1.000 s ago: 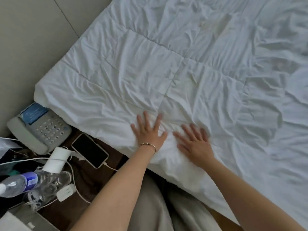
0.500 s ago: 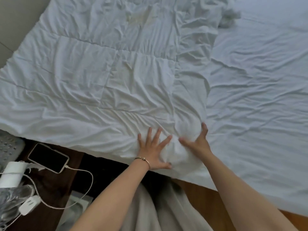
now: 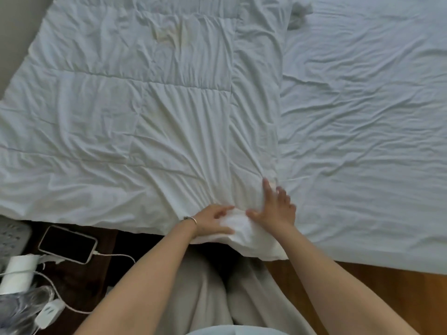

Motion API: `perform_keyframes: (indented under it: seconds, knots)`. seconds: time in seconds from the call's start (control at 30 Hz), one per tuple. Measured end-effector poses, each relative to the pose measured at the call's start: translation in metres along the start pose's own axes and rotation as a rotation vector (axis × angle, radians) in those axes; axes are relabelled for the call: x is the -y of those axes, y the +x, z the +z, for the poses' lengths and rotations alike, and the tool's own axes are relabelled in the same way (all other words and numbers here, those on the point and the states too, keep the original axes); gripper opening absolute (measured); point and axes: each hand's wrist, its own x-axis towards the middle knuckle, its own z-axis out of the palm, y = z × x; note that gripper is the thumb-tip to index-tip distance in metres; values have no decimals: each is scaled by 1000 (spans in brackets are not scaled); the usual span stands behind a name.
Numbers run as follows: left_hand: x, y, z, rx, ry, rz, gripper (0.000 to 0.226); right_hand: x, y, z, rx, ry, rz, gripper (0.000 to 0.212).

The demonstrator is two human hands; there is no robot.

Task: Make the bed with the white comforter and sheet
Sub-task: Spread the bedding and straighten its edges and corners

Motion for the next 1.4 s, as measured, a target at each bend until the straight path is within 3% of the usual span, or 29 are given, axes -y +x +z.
perform_keyframes:
  seconds: [0.03, 0.07, 0.1, 0.13, 0.2, 0.23, 0.33, 0.4, 0.5, 0.6, 0.73, 0.87, 1.1, 1.17, 1.27, 1.4]
  knots:
    - [0, 2, -8, -164, -95, 17, 75, -2, 2, 1, -175, -80, -136, 89]
    - [3, 5, -14, -381, -42, 28, 68, -2, 2, 3, -284, -112, -278, 79]
    - [7, 7, -21, -534, 184, 5, 71, -4, 2, 5, -252, -194, -395, 71]
    - [13, 7, -26, -553, 409, -54, 78, -8, 2, 8, -119, -280, -448, 68]
    - [30, 6, -28, -302, 664, -213, 86, -25, 2, 12, 219, -331, -296, 65]
    - [35, 4, -29, -209, 683, -251, 86, -30, 2, 9, 288, -340, -214, 64]
    - [40, -4, -42, -161, 671, -196, 78, -15, 4, -1, 61, -401, -227, 47]
    - [43, -11, -59, -234, 604, -153, 75, 17, 10, -7, -90, -366, -297, 42]
    - [61, -22, -85, -445, 541, -166, 74, 76, 24, -1, 58, -234, -433, 58]
    - [96, -34, -110, -538, 564, -309, 76, 139, 40, 11, 179, -241, -492, 67]
    - [158, -56, -152, -575, 447, -518, 74, 230, 60, 28, 228, -250, -623, 72]
    - [227, -78, -208, -728, 355, -623, 69, 335, 80, 52, 233, -305, -795, 70]
    - [335, -127, -310, -876, 360, -695, 67, 509, 108, 110, 248, -403, -977, 79]
    - [354, -137, -333, -935, 305, -731, 74, 549, 109, 118, 258, -415, -1063, 82]
    - [378, -153, -368, -1013, 19, -852, 90, 599, 111, 124, 261, -480, -1187, 79]
    - [399, -179, -407, -953, -243, -937, 132, 628, 126, 129, 388, -621, -1125, 82]
